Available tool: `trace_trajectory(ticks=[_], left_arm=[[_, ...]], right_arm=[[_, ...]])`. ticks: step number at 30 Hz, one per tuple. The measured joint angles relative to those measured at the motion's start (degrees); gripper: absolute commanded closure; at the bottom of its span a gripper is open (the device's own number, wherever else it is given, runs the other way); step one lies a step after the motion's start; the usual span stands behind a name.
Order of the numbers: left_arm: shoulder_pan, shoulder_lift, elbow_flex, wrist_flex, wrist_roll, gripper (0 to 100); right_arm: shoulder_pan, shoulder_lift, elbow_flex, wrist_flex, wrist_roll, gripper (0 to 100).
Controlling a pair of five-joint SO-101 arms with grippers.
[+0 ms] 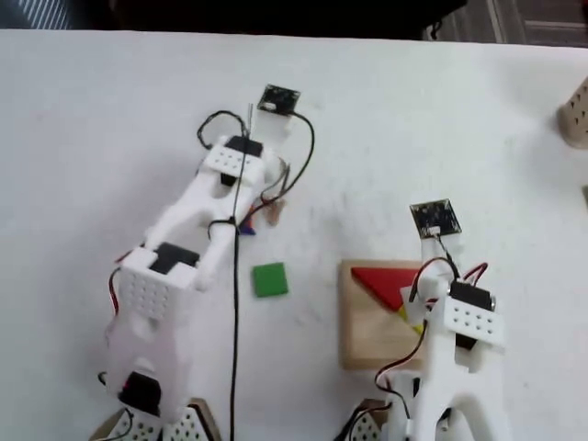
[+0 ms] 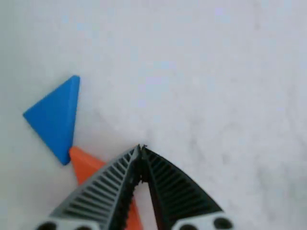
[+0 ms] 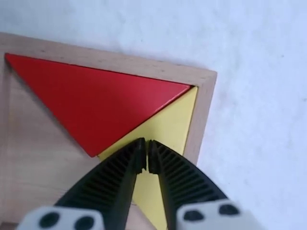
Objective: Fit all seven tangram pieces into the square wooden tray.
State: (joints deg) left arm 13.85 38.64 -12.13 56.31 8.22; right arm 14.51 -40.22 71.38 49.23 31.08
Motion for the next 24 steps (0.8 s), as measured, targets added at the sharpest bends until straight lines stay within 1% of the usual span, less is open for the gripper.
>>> trace_trajectory(ticks=[3,5,7,10,13,15,20,22,24], left_arm=[[-0.1,-3.2,2.5,2.7,0.4,98],[-0.1,-7.4,7.0,3.2,2.0,98],[-0.1,-12.9,12.3,1.8,3.5,97],[-0.1,-21.5,20.7,-2.5,3.7,97],[-0.1,-26.3,26.2,-4.7,3.8,97],[-0.4,-27.1,27.1,-5.2,3.8,93],[-2.6,-27.2,27.8,-5.4,3.1,74],[-3.2,-27.2,28.7,-5.4,2.8,72],[-3.9,-27.2,30.0,-5.4,2.8,73]], right_arm=[[0.0,0.0,0.0,0.0,0.0,98.1],[0.0,0.0,0.0,0.0,0.0,98.1],[0.0,0.0,0.0,0.0,0.0,98.1],[0.0,0.0,0.0,0.0,0.0,98.1],[0.0,0.0,0.0,0.0,0.0,98.1],[0.0,0.0,0.0,0.0,0.0,98.1],[0.0,0.0,0.0,0.0,0.0,98.1],[0.0,0.0,0.0,0.0,0.0,98.1],[0.0,0.0,0.0,0.0,0.0,98.1]])
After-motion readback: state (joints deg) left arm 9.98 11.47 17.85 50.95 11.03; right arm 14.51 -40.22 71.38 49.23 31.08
